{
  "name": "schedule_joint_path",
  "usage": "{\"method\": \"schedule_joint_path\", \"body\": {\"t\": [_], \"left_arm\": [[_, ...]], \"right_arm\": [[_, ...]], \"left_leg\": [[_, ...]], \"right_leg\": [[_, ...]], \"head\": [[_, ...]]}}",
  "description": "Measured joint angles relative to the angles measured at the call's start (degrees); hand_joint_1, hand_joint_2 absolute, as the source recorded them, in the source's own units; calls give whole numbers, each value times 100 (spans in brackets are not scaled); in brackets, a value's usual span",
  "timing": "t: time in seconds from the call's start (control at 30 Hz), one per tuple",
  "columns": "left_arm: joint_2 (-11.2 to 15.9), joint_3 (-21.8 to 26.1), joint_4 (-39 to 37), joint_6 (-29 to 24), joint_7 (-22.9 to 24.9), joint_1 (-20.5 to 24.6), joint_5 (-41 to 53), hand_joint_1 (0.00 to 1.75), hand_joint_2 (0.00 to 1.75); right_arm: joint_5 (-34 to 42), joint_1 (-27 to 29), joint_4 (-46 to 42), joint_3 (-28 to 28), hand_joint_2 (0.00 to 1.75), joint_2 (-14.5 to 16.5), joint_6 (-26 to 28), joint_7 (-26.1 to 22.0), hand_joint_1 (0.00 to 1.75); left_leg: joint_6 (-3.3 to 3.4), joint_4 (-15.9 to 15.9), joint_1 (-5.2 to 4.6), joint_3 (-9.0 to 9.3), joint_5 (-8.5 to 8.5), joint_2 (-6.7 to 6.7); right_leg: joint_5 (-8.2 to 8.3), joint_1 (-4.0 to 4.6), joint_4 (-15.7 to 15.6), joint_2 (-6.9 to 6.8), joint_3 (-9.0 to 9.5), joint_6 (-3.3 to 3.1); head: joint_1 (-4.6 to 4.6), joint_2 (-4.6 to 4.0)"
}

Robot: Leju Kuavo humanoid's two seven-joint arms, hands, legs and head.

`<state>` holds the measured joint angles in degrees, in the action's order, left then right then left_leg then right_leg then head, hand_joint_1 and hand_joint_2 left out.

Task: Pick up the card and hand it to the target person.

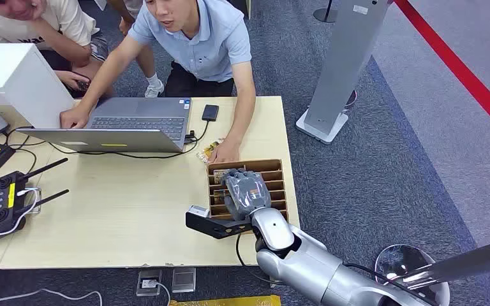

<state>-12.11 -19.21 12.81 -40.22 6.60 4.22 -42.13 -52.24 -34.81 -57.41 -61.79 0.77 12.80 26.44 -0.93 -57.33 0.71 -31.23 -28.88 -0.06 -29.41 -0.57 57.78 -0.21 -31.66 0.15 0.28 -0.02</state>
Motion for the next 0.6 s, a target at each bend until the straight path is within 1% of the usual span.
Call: {"method": "schedule_joint_path", "body": {"t": [0.17, 0.27, 0.33, 0.43, 0.6], "left_arm": [[0, 0, 0, 0, -8, 1, -2, 0, 175], [0, 0, 0, 0, -13, 2, -2, 0, 175], [0, 0, 0, 0, -15, 2, -2, 0, 175], [2, 0, 0, 0, -15, 1, -3, 0, 175], [9, -2, 2, 0, -11, -2, -39, 0, 175]], "right_arm": [[-6, -4, 12, 0, 175, 0, 2, 2, 93], [-9, -5, 21, 0, 175, -1, 4, 23, 108], [-11, -5, 28, 0, 175, -2, 8, 41, 114], [-18, -5, 28, 0, 175, -4, 20, 69, 111], [-25, 3, -2, 0, 175, -22, 25, 138, 101]], "left_leg": [[0, 0, 0, 1, 0, 0], [0, 0, 0, 2, 0, 0], [0, 0, 0, 2, 0, 0], [0, 0, 0, 3, 0, 0], [0, 0, 0, 4, 0, 0]], "right_leg": [[0, 0, 0, 0, 1, 0], [0, 0, 0, 0, 2, 0], [0, 0, 0, 0, 2, 0], [0, 0, 0, 0, 2, 0], [0, 0, 0, 0, 2, 0]], "head": [[-1, 0], [1, 0], [3, 0], [2, 0], [-2, 0]]}}
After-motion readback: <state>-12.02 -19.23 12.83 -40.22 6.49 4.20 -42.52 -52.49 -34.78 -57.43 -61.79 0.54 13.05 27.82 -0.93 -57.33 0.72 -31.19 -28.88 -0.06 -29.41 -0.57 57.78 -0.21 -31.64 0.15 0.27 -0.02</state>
